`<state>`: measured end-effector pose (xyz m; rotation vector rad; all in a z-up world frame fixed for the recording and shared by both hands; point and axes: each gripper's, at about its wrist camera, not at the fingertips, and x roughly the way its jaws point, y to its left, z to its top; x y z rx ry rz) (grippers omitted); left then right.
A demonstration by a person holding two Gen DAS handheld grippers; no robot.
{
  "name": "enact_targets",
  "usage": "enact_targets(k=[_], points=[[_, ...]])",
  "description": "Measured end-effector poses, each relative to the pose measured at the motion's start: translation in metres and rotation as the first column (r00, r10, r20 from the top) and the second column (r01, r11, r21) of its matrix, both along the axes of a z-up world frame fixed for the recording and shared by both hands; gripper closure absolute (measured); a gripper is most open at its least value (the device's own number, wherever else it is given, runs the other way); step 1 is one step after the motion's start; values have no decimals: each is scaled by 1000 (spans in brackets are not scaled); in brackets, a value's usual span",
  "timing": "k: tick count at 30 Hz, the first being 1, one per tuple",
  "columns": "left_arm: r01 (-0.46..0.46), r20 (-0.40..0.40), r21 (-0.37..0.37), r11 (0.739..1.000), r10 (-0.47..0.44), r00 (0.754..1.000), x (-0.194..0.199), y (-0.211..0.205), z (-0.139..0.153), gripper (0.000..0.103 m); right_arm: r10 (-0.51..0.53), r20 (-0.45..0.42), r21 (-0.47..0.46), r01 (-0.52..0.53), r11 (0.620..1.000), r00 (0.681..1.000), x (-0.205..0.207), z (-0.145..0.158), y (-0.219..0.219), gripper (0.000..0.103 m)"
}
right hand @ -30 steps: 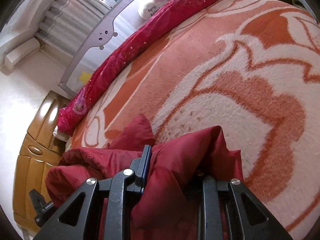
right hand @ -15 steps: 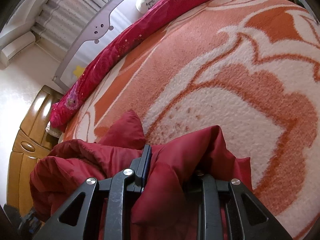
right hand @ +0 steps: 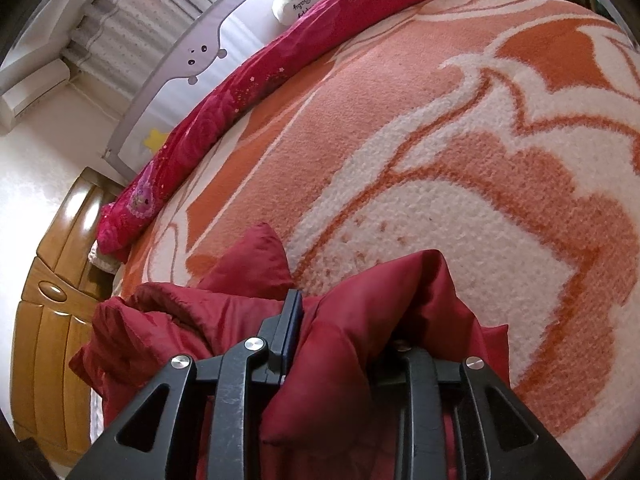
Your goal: Fold large clothes
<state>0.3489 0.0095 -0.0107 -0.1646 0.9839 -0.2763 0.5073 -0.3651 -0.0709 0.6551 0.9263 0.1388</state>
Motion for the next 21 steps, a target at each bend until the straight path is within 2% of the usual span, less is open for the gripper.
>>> enact_targets(k=[1, 4, 8, 9, 10, 12, 14, 17, 19, 21], points=[[-10, -11, 26, 1000, 10, 1000, 6, -1, -8, 67, 2, 8, 9, -2, 1000, 1000, -1, 4, -1, 71], [-41, -22, 43, 998, 42, 999, 20, 4, -19, 67, 1, 43, 56, -4, 998, 999, -8, 23, -6, 64], [-61, -23, 67, 996, 63, 998, 30, 3, -24, 67, -3, 129, 85, -8, 996, 992, -31, 61, -15, 46], [-64, -18, 79, 995, 66, 998, 32, 1, -24, 67, -7, 159, 83, -6, 997, 987, -40, 72, -17, 38], [-66, -14, 88, 994, 68, 998, 32, -1, -25, 67, -9, 193, 74, -6, 997, 981, -52, 83, -18, 33], [-72, -10, 92, 993, 73, 997, 34, -1, -27, 67, 7, 256, 33, -16, 999, 967, -70, 102, -14, 31], [-83, -13, 90, 993, 84, 996, 37, -1, -30, 67, 65, 281, -42, -56, 998, 957, -82, 114, 1, 29], [-97, -22, 86, 992, 99, 995, 38, 1, -32, 67, 213, 219, -171, -177, 969, 952, -81, 107, 40, 29], [-102, -31, 86, 991, 105, 994, 41, 1, -32, 67, 297, 158, -263, -250, 932, 942, -74, 94, 66, 29], [-101, -42, 79, 992, 104, 994, 48, 6, -29, 67, 346, 56, -339, -308, 889, 936, -60, 71, 88, 30]])
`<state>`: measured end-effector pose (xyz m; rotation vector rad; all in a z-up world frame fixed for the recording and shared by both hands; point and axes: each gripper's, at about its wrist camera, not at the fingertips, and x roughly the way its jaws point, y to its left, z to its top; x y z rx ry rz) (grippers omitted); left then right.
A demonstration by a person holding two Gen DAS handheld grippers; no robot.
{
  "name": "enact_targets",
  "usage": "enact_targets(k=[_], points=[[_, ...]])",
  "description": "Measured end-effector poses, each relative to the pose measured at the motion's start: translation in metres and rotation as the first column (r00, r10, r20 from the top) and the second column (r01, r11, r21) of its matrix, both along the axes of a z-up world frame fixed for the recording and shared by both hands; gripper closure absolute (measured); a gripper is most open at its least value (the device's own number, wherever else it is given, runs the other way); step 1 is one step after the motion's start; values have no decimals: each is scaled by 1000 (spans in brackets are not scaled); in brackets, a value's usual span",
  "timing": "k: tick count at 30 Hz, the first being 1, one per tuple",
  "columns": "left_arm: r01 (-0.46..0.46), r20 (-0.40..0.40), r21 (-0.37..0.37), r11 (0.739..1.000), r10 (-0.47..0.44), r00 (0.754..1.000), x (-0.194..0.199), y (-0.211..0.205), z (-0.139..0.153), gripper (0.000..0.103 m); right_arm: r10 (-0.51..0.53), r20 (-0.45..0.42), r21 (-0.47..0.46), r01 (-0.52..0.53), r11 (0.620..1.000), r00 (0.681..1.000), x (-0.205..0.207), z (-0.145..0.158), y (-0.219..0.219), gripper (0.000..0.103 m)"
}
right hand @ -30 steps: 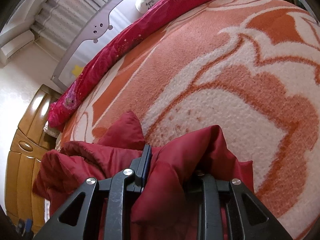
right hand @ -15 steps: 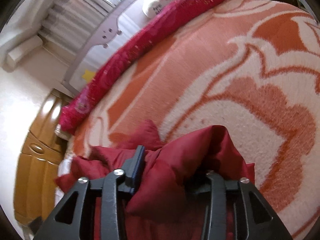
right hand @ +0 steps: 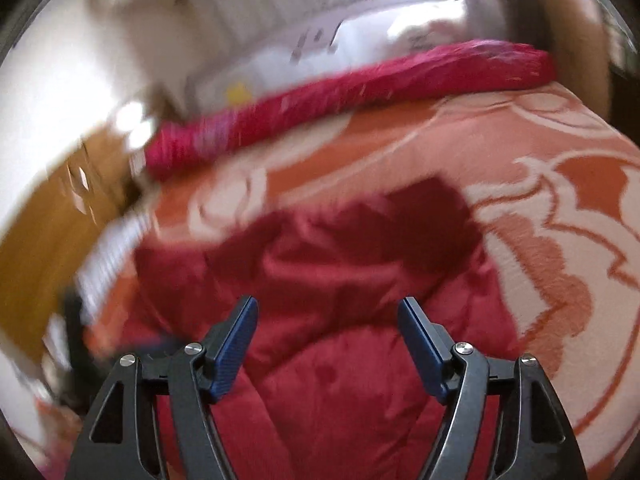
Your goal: Fold large clothes
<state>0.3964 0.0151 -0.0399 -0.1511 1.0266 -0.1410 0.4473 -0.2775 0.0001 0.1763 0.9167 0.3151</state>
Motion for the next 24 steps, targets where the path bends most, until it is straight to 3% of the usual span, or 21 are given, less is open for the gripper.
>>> enact_targets(k=[2, 5, 12, 18, 24], points=[[-9, -6, -19, 1000, 9, 1000, 6, 10, 3, 70, -8, -57, -81, 3, 997, 998, 14, -23, 8, 30], [-60, -27, -44, 997, 58, 998, 18, 35, 3, 79, -56, -79, -110, 47, 993, 995, 30, -41, 0, 30], [-168, -124, -94, 981, 156, 980, 48, 81, -22, 84, -126, -187, -59, 117, 991, 974, 68, -63, -21, 28], [-200, -130, -66, 978, 190, 973, 68, 84, -31, 84, -156, -215, -24, 155, 988, 964, 81, -75, -29, 21], [-220, -89, -103, 970, 211, 973, 37, 97, -12, 84, -153, -209, -5, 155, 988, 966, 83, -78, -28, 20]])
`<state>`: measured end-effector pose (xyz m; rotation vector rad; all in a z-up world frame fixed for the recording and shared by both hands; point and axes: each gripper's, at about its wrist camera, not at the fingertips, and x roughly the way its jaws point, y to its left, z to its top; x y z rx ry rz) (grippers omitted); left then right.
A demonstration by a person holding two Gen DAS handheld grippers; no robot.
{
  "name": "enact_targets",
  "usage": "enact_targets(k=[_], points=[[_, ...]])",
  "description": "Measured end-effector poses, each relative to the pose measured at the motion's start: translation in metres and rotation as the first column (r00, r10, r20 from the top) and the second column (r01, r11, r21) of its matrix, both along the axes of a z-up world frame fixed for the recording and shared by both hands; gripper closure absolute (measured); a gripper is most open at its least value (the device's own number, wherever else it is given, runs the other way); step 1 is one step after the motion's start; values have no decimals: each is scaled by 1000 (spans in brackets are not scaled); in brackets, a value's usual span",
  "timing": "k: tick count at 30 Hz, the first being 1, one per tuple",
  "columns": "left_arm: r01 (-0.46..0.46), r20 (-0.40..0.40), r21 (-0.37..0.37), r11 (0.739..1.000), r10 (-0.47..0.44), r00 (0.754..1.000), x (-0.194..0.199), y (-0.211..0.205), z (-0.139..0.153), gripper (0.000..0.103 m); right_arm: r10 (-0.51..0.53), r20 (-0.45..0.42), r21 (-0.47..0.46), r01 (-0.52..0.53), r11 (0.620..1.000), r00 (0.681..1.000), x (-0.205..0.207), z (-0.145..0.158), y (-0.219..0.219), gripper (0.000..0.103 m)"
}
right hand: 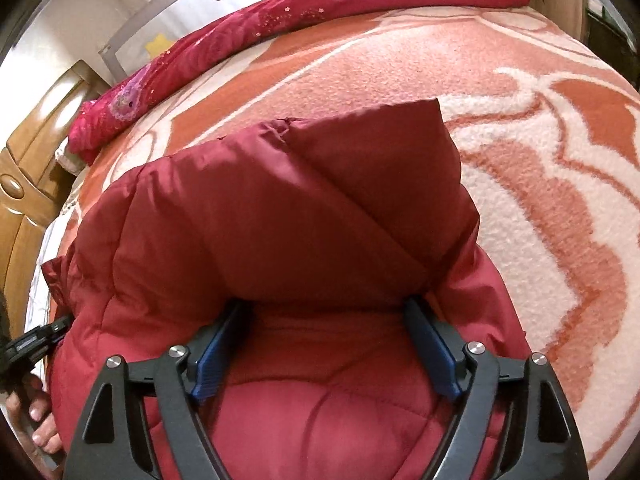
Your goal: Fold large clothes
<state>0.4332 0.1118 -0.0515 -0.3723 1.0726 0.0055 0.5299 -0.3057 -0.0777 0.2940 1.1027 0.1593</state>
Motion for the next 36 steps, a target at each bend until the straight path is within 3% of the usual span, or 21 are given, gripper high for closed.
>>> enact_targets(k=[8, 11, 18, 24, 26, 29, 33, 36], points=[[7, 105, -77, 997, 1, 994, -77, 3, 33, 70, 2, 0, 5, -2, 1000, 1000, -3, 1, -4, 19], [6, 107, -83, 997, 3, 994, -91, 5, 37, 69, 0, 16, 4, 0, 1000, 1000, -7, 5, -5, 19], [2, 115, -66, 998, 5, 993, -105, 19, 43, 69, 4, 109, -5, -3, 1000, 994, -43, 38, -12, 19], [-9, 131, -74, 997, 19, 991, -116, 42, 41, 47, 63, 165, 22, -67, 997, 984, -90, 62, -25, 19], [2, 141, -100, 995, 12, 990, -118, 48, 40, 46, 64, 167, 29, -70, 997, 984, -102, 65, -32, 19], [17, 145, -94, 995, -3, 989, -118, 52, 38, 35, 70, 158, 42, -78, 996, 985, -117, 64, -49, 19], [73, 135, -130, 989, -56, 989, -114, 54, 31, 32, 51, 139, 78, -63, 995, 989, -127, 58, -77, 9], [109, 129, -159, 981, -89, 988, -109, 55, 24, 29, 11, 114, 118, -24, 993, 993, -126, 48, -99, 7]])
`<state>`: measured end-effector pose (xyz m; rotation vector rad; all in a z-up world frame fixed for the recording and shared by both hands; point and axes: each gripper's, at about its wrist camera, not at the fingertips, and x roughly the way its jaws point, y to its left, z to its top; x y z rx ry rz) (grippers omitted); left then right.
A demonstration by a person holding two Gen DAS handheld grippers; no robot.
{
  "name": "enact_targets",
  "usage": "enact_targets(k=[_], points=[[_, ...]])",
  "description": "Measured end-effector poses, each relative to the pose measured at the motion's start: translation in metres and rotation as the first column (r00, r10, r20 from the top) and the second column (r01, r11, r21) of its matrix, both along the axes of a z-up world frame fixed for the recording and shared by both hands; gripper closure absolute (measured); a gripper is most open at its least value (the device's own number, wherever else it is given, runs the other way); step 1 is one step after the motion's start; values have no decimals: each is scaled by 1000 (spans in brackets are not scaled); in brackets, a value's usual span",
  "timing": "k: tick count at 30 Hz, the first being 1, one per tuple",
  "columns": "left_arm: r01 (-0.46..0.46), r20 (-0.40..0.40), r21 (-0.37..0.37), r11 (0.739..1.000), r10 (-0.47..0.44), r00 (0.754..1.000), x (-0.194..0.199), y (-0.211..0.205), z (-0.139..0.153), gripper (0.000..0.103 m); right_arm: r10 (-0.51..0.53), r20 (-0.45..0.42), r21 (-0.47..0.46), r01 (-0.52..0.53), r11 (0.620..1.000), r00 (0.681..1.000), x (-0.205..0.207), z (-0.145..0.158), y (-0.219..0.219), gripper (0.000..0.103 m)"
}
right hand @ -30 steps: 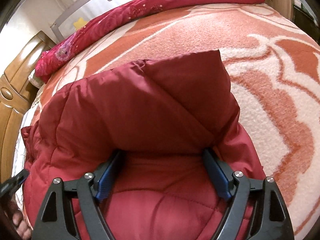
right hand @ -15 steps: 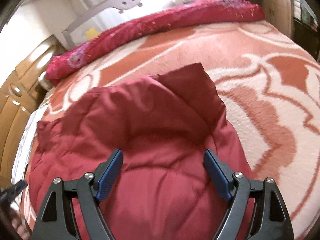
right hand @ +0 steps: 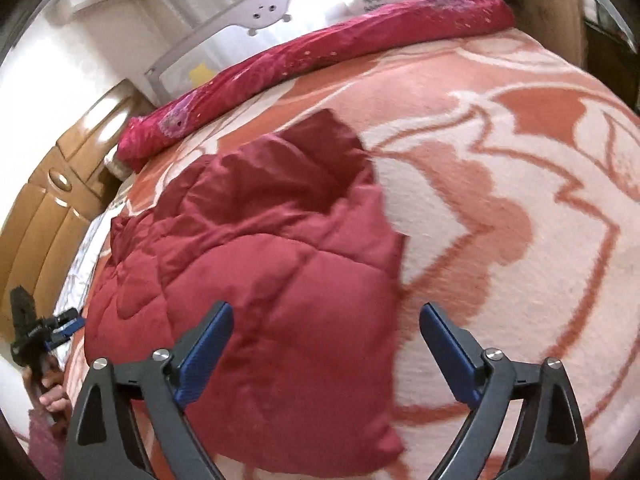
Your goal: Fold large clothes
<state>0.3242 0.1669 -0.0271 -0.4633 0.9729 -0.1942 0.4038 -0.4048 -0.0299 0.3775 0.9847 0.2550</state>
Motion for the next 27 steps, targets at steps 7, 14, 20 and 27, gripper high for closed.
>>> enact_targets(k=[7, 14, 20, 27], points=[[-4, -32, -56, 998, 2, 999, 16, 18, -17, 27, 1, -80, 153, 11, 988, 997, 13, -33, -20, 7], [2, -103, -99, 995, -12, 995, 38, 22, -50, 18, 90, -143, 227, -55, 972, 986, 30, -61, 0, 4], [40, -160, -234, 971, -79, 984, 49, 19, -76, 0, 126, -187, 324, -59, 944, 974, 44, -75, 7, 2], [124, -107, -269, 955, -157, 982, 44, 1, -72, 22, 164, -209, 360, -80, 929, 964, 49, -81, 20, 12]])
